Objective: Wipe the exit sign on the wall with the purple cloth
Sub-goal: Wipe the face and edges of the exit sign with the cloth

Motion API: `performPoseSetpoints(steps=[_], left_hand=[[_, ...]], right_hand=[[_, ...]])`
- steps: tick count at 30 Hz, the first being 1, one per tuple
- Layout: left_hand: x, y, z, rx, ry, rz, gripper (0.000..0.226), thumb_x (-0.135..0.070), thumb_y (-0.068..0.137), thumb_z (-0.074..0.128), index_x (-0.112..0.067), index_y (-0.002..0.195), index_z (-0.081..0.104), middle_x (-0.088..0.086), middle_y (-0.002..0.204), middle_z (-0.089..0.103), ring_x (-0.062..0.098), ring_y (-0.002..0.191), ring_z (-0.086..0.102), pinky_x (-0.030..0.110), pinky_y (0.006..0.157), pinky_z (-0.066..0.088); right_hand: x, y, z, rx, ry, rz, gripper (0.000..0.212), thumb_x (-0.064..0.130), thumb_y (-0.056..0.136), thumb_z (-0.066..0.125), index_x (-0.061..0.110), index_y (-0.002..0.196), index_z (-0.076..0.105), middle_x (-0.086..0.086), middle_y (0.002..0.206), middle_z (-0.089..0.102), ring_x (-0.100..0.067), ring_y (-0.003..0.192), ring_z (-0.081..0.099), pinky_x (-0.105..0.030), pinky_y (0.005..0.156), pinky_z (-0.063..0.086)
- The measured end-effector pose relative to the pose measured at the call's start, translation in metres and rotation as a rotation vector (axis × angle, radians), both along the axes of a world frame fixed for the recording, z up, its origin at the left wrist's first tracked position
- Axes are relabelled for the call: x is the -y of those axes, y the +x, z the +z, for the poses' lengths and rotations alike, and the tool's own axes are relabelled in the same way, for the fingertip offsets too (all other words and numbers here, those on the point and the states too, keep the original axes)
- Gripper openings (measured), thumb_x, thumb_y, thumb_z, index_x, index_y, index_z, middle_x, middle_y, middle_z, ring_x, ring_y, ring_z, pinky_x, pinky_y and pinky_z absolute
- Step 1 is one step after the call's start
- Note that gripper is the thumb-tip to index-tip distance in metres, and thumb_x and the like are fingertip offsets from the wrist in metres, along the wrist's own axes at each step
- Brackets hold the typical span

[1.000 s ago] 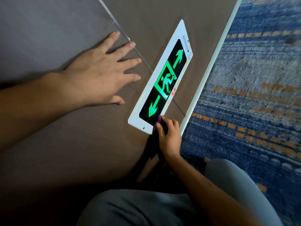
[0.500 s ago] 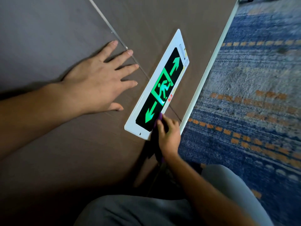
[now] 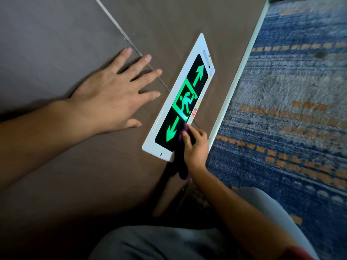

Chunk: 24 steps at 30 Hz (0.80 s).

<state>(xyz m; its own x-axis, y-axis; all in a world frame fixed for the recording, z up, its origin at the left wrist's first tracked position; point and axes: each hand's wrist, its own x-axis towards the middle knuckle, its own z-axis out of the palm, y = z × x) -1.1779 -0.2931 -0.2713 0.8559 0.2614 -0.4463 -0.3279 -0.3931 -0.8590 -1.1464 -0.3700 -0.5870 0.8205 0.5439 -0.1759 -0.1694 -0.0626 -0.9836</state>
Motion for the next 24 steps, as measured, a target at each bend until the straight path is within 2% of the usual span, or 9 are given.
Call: performPoseSetpoints(steps=[4, 7, 12, 15, 18, 20, 22, 24], left_hand=[[-0.001, -0.001, -0.003, -0.013, -0.007, 0.0, 0.093, -0.082, 0.085, 0.033, -0.032, 0.161, 0.017, 0.014, 0.172, -0.005, 0.042, 0.157, -0.007, 0.063, 0.123, 0.003], [-0.001, -0.003, -0.003, -0.008, -0.018, 0.016, 0.091, -0.081, 0.086, 0.033, -0.032, 0.161, 0.016, 0.014, 0.172, -0.006, 0.042, 0.157, -0.011, 0.063, 0.123, -0.003], [-0.002, -0.003, -0.005, 0.0, -0.033, 0.034, 0.087, -0.08, 0.089, 0.026, -0.032, 0.162, 0.017, 0.016, 0.172, -0.004, 0.042, 0.157, -0.013, 0.062, 0.122, -0.006], [-0.001, -0.005, -0.01, 0.023, -0.002, 0.049, 0.09, -0.078, 0.091, 0.02, -0.025, 0.163, 0.012, 0.023, 0.169, -0.009, 0.043, 0.156, -0.016, 0.061, 0.123, -0.009], [-0.002, 0.003, -0.016, 0.025, -0.005, 0.076, 0.098, -0.078, 0.092, 0.024, -0.011, 0.163, 0.009, 0.032, 0.166, -0.01, 0.047, 0.155, -0.015, 0.059, 0.124, -0.011], [-0.006, 0.013, -0.021, 0.032, 0.0, 0.092, 0.104, -0.079, 0.091, 0.025, -0.006, 0.162, 0.005, 0.034, 0.165, -0.012, 0.049, 0.154, -0.016, 0.059, 0.124, -0.01], [-0.014, 0.03, -0.025, 0.017, -0.003, 0.093, 0.106, -0.081, 0.09, 0.025, -0.006, 0.162, 0.004, 0.033, 0.165, -0.011, 0.05, 0.153, -0.016, 0.06, 0.124, -0.008], [-0.02, 0.048, -0.025, 0.009, -0.003, 0.088, 0.108, -0.084, 0.087, 0.025, -0.008, 0.162, 0.005, 0.032, 0.166, -0.009, 0.05, 0.154, -0.015, 0.061, 0.124, -0.007]], right_hand=[[-0.009, 0.028, 0.001, -0.063, -0.045, 0.009, 0.038, 0.04, 0.103, 0.061, 0.036, 0.142, 0.062, 0.003, 0.124, 0.056, -0.018, 0.115, 0.06, -0.037, 0.106, 0.051], [0.005, 0.0, 0.008, 0.024, -0.042, 0.057, 0.041, 0.038, 0.103, 0.062, 0.033, 0.144, 0.061, 0.0, 0.123, 0.057, -0.019, 0.115, 0.058, -0.034, 0.104, 0.049], [0.02, -0.036, 0.006, 0.038, -0.063, 0.091, 0.042, 0.043, 0.102, 0.059, 0.04, 0.144, 0.058, 0.005, 0.123, 0.055, -0.016, 0.114, 0.06, -0.025, 0.099, 0.046], [0.022, -0.029, 0.002, 0.086, -0.041, 0.11, 0.041, 0.042, 0.102, 0.06, 0.04, 0.143, 0.06, 0.006, 0.12, 0.057, -0.014, 0.112, 0.061, -0.026, 0.098, 0.049], [0.017, -0.017, -0.003, 0.123, -0.036, 0.098, 0.039, 0.04, 0.102, 0.062, 0.039, 0.141, 0.063, 0.009, 0.123, 0.057, -0.012, 0.113, 0.061, -0.029, 0.1, 0.051], [0.01, -0.007, -0.005, 0.112, -0.01, 0.092, 0.038, 0.04, 0.102, 0.061, 0.039, 0.14, 0.063, 0.011, 0.122, 0.055, -0.011, 0.113, 0.06, -0.024, 0.1, 0.049], [-0.003, 0.012, -0.009, 0.097, -0.011, 0.06, 0.037, 0.039, 0.102, 0.061, 0.038, 0.14, 0.063, 0.012, 0.121, 0.054, -0.011, 0.113, 0.06, -0.018, 0.097, 0.045], [-0.013, 0.029, -0.008, 0.083, -0.025, 0.033, 0.037, 0.04, 0.103, 0.06, 0.036, 0.14, 0.063, 0.012, 0.122, 0.054, -0.011, 0.114, 0.059, -0.016, 0.098, 0.044]])
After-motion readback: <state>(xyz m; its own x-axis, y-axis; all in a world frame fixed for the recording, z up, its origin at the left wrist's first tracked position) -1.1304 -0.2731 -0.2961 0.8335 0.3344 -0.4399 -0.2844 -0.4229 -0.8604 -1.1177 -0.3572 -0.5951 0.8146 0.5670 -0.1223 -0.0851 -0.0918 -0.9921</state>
